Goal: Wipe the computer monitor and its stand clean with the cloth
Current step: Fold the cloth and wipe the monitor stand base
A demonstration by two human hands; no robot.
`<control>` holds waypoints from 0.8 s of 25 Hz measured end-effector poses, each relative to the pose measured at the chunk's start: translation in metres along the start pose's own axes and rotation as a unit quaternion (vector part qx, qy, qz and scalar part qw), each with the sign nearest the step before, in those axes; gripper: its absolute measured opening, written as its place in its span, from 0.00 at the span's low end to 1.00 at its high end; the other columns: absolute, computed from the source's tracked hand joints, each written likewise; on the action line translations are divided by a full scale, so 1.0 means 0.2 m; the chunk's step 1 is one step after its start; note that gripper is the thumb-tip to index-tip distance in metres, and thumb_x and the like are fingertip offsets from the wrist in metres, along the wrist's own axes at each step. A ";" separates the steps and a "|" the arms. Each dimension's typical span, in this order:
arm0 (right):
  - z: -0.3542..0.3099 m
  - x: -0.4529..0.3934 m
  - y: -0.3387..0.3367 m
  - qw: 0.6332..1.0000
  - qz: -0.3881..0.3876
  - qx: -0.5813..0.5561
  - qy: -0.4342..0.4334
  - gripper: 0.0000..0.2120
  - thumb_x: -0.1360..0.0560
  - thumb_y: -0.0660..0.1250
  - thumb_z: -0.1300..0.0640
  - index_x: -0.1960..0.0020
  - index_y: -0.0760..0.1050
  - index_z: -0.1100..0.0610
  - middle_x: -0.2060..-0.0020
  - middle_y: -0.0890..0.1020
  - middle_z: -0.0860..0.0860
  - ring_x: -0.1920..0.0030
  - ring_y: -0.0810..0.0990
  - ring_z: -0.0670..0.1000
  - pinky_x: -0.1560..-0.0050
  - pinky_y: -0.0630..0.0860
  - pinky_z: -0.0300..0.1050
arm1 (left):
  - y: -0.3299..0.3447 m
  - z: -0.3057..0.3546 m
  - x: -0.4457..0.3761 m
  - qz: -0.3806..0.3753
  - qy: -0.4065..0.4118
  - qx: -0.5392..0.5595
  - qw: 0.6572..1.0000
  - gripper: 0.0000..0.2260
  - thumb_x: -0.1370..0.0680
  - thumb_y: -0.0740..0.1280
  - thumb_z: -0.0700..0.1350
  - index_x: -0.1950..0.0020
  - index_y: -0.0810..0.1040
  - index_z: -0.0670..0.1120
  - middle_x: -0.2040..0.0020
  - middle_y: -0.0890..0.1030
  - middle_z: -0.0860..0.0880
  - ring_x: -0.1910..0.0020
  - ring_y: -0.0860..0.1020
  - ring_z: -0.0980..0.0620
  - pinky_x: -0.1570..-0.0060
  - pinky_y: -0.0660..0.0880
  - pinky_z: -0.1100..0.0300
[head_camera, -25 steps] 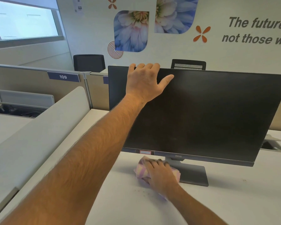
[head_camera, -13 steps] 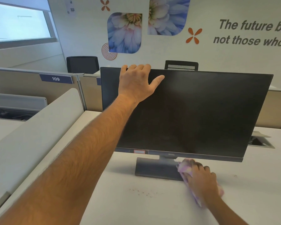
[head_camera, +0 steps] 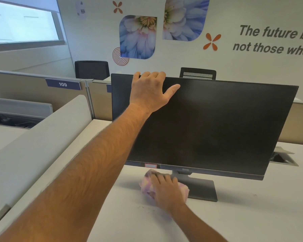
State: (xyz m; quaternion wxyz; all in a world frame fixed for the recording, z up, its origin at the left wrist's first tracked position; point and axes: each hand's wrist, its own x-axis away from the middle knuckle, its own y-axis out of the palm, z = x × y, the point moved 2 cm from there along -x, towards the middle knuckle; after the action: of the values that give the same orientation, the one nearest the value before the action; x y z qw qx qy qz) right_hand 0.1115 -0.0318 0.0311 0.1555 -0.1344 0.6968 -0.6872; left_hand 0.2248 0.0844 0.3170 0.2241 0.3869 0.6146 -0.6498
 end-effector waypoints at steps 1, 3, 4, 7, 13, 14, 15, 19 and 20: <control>-0.01 -0.04 -0.01 0.999 -0.031 -0.008 0.007 0.32 0.20 0.62 0.40 0.21 0.55 0.49 0.25 0.69 0.53 0.30 0.71 0.60 0.32 0.69 0.61 | 0.00 0.00 0.00 -0.002 0.001 0.000 1.000 0.31 0.22 0.50 0.71 0.46 0.78 0.48 0.54 0.83 0.49 0.54 0.80 0.48 0.41 0.73 0.45; -0.01 -0.09 -0.02 0.997 -0.070 0.004 0.023 0.34 0.19 0.61 0.41 0.20 0.49 0.47 0.22 0.63 0.54 0.26 0.65 0.62 0.27 0.62 0.63 | 0.00 0.00 0.00 -0.004 0.002 0.002 1.000 0.31 0.22 0.50 0.71 0.46 0.78 0.47 0.54 0.83 0.48 0.54 0.80 0.47 0.41 0.73 0.45; -0.01 -0.11 -0.02 0.996 -0.081 0.008 0.028 0.35 0.19 0.62 0.41 0.20 0.48 0.46 0.21 0.62 0.53 0.25 0.64 0.62 0.26 0.60 0.64 | 0.00 -0.01 0.00 -0.003 0.001 0.003 1.000 0.31 0.22 0.50 0.71 0.45 0.78 0.47 0.54 0.83 0.48 0.54 0.80 0.47 0.41 0.73 0.45; 0.03 -0.12 -0.02 0.995 -0.084 -0.003 0.054 0.33 0.19 0.62 0.40 0.20 0.51 0.44 0.21 0.63 0.52 0.23 0.62 0.61 0.24 0.57 0.64 | -0.01 0.00 0.00 -0.009 -0.001 0.005 1.000 0.31 0.22 0.51 0.71 0.45 0.78 0.47 0.54 0.83 0.49 0.54 0.80 0.48 0.41 0.73 0.45; 0.18 -0.03 -0.01 0.990 -0.045 -0.029 0.128 0.28 0.18 0.58 0.39 0.22 0.55 0.44 0.24 0.67 0.49 0.24 0.66 0.59 0.23 0.58 0.59 | -0.01 -0.01 0.00 -0.023 -0.002 0.007 1.000 0.31 0.23 0.50 0.72 0.44 0.78 0.48 0.52 0.83 0.49 0.52 0.81 0.48 0.39 0.73 0.44; 0.21 -0.02 -0.01 0.988 -0.046 -0.036 0.142 0.26 0.17 0.58 0.40 0.22 0.56 0.44 0.24 0.68 0.49 0.25 0.67 0.59 0.23 0.58 0.59 | -0.02 -0.01 0.00 -0.027 -0.002 0.007 1.000 0.31 0.23 0.50 0.72 0.44 0.77 0.48 0.52 0.83 0.49 0.52 0.80 0.48 0.39 0.73 0.44; 0.24 0.00 -0.01 0.986 -0.045 -0.042 0.153 0.25 0.17 0.57 0.42 0.23 0.57 0.45 0.25 0.70 0.50 0.26 0.68 0.59 0.23 0.58 0.59 | -0.02 -0.01 0.00 -0.031 -0.002 0.006 1.000 0.31 0.23 0.50 0.72 0.44 0.77 0.48 0.51 0.83 0.49 0.52 0.80 0.48 0.39 0.73 0.44; 0.33 0.05 -0.01 0.979 -0.062 -0.029 0.192 0.23 0.16 0.55 0.43 0.23 0.60 0.46 0.27 0.72 0.50 0.26 0.68 0.57 0.24 0.60 0.60 | -0.02 -0.01 0.00 -0.049 0.001 0.012 0.999 0.33 0.24 0.49 0.73 0.42 0.76 0.48 0.48 0.83 0.49 0.49 0.80 0.47 0.37 0.72 0.43; 0.35 0.06 -0.01 0.977 -0.068 -0.021 0.202 0.23 0.16 0.55 0.43 0.23 0.61 0.47 0.27 0.72 0.51 0.26 0.68 0.57 0.25 0.62 0.59 | -0.02 -0.01 0.00 -0.054 0.001 0.015 0.998 0.33 0.24 0.49 0.74 0.41 0.76 0.48 0.48 0.83 0.49 0.48 0.80 0.47 0.37 0.72 0.42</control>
State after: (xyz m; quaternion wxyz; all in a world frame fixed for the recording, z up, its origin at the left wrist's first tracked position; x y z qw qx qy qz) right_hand 0.1283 -0.1011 0.0332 -0.0385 -0.0430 0.7171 -0.6945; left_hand 0.2224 0.0874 0.3205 0.1819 0.3573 0.6254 -0.6694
